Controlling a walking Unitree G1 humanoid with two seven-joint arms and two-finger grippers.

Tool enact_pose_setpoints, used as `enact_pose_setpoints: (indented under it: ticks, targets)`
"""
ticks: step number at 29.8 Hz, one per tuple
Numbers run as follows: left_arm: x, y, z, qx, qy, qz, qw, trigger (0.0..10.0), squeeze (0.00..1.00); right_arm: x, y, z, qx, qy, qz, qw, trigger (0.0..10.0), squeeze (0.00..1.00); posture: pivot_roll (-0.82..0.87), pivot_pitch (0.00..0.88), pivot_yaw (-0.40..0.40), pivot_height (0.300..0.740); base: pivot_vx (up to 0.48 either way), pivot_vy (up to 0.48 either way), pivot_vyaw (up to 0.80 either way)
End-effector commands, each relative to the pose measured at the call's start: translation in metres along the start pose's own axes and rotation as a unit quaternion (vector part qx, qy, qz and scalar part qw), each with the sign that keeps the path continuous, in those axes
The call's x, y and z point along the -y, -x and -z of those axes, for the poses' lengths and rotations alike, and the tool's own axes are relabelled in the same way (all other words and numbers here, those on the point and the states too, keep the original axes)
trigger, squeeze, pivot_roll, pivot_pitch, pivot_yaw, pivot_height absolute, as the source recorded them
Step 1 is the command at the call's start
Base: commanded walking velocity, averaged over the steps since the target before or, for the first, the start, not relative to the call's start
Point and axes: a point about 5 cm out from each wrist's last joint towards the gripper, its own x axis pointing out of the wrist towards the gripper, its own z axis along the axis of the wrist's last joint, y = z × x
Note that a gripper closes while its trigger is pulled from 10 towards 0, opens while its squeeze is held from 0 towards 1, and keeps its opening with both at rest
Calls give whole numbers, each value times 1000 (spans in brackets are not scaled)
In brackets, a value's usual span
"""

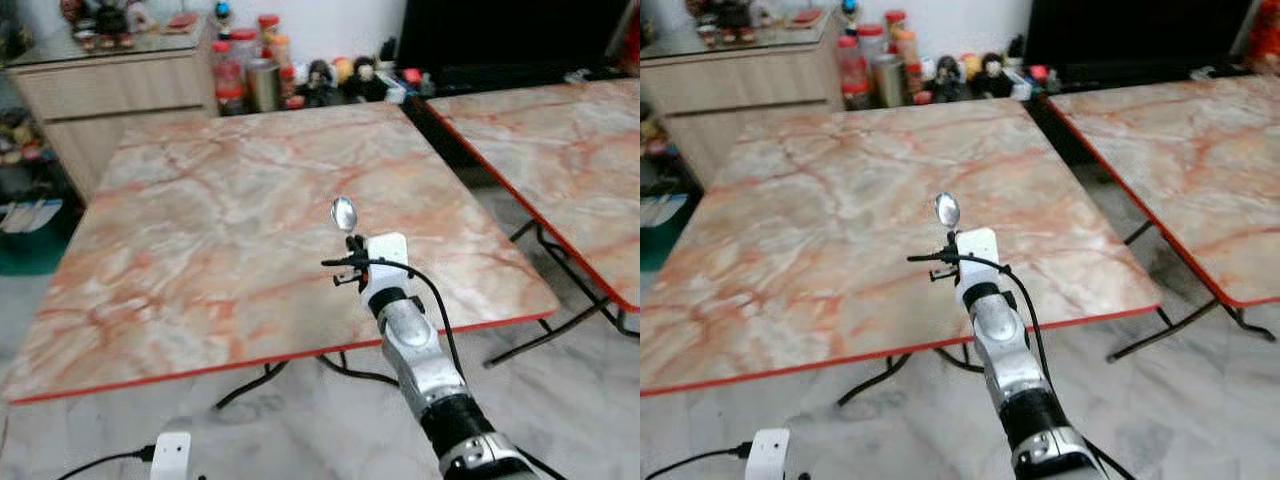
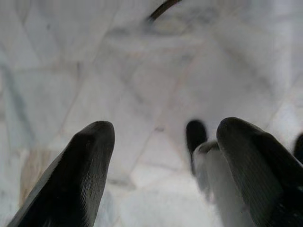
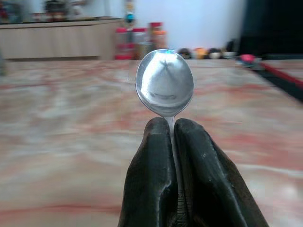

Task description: Setting the table

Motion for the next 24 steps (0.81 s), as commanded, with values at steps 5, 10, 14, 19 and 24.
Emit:
enact_pose_setpoints:
  ticks: [5,10,14,19,24]
  targets:
    - [2,0,-1,-3,6,2,1000,10000,0,8,-4,-9,12,-8,16,1000,10000,0,-45,0,23,740,372,-298,0]
    - [2,-1,-3,-2,6,1,1000,10000,0,12,-4,-11,13,-13,24,1000,10000,0,-45,0,19,740,340,-334,0]
    - [3,-1,-3,-1,8,1,1000,10000,0,16,-4,-14,18,-10,30,999,10000,0,-47,0,15,740,317,-356,0]
    - [5,-1,-3,0,13,3,1000,10000,0,21,-6,-24,32,-14,35,999,10000,0,-50,0,10,740,111,-427,0]
    - [7,-1,-3,0,17,3,1000,10000,0,26,-8,-28,36,-17,40,998,10000,0,-48,0,5,740,0,-466,0]
